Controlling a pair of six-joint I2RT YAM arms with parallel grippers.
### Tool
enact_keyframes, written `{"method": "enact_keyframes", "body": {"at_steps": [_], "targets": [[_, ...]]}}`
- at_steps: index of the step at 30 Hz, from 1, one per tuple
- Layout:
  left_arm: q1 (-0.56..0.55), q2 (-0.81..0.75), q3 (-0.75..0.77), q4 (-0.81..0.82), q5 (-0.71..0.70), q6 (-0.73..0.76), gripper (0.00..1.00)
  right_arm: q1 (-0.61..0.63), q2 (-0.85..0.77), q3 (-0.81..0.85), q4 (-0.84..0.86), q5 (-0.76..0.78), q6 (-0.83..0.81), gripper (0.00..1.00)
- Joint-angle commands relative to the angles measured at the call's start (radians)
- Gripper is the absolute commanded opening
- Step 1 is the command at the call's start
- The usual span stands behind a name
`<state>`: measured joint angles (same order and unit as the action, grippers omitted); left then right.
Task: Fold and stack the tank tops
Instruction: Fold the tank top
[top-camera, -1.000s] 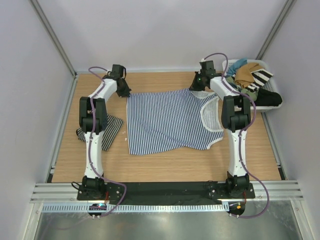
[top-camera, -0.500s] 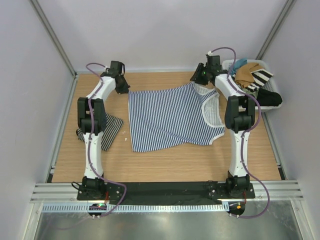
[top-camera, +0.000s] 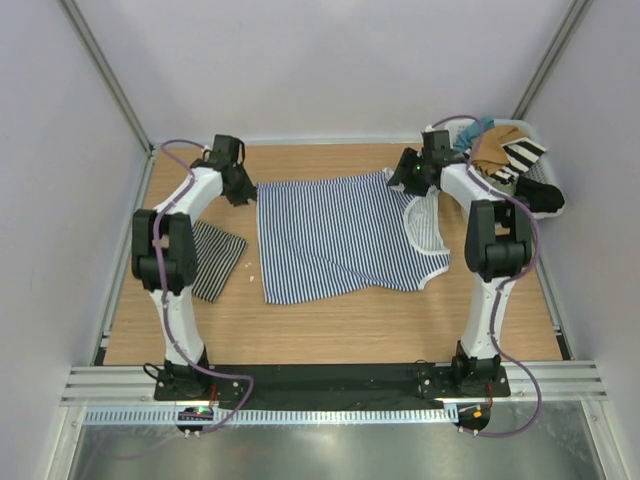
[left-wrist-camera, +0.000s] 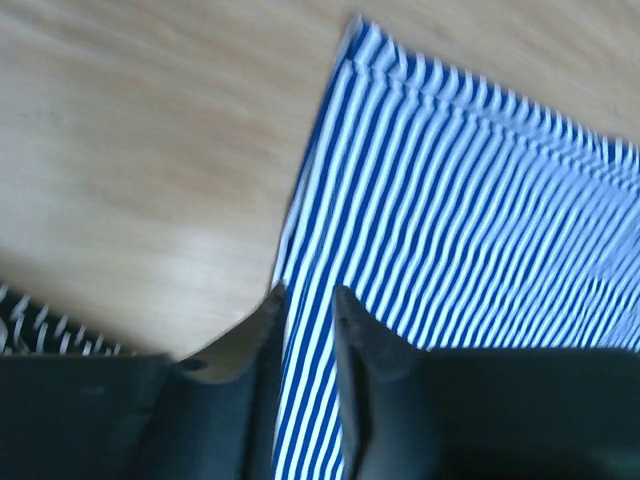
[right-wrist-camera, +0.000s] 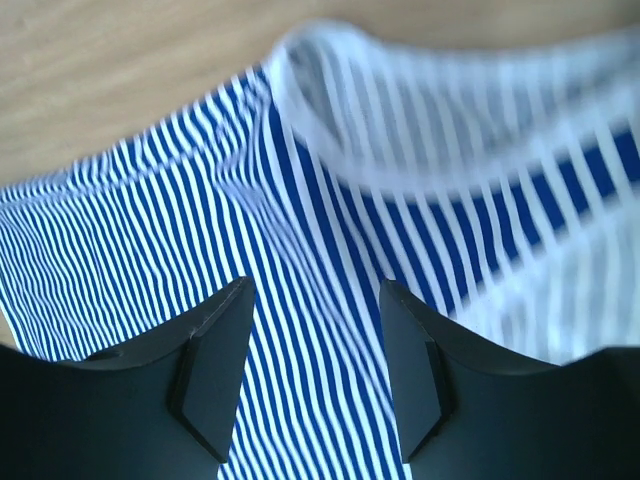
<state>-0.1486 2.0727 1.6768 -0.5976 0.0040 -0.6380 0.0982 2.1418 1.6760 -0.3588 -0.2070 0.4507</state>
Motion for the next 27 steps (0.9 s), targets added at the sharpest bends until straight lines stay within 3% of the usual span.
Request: {"method": "enact_keyframes", "body": {"at_steps": [1, 4, 9, 14, 16, 20, 27], "targets": [[-0.055, -0.227, -0.167, 0.061, 0.005, -0.022, 0.33, 0.018, -0.276, -0.175, 0.003, 0.081, 0.003, 0.59], [-0.091, -0.385, -0.371, 0.101, -0.035, -0.037, 0.47, 0.038, -0.431, -0.379, -0.021, 0.136, 0.025, 0.59], [-0.131, -0.641, -0.705, 0.142, -0.038, -0.072, 0.52, 0.04, -0.666, -0.672, -0.046, 0.264, 0.06, 0.58], [-0.147, -0.968, -0.957, 0.131, -0.015, -0.115, 0.52, 0.04, -0.952, -0.824, -0.081, 0.323, 0.126, 0.61], [-0.16, -1.032, -1.002, 0.118, -0.007, -0.13, 0.53, 0.038, -0.994, -0.869, -0.104, 0.331, 0.147, 0.64], [-0.181, -1.158, -1.077, 0.05, 0.022, -0.153, 0.53, 0.038, -1.042, -0.918, -0.131, 0.262, 0.175, 0.6], [-0.273, -1.151, -1.138, 0.071, 0.021, -0.206, 0.5, 0.038, -1.1, -1.05, -0.097, 0.219, 0.177, 0.47]]}}
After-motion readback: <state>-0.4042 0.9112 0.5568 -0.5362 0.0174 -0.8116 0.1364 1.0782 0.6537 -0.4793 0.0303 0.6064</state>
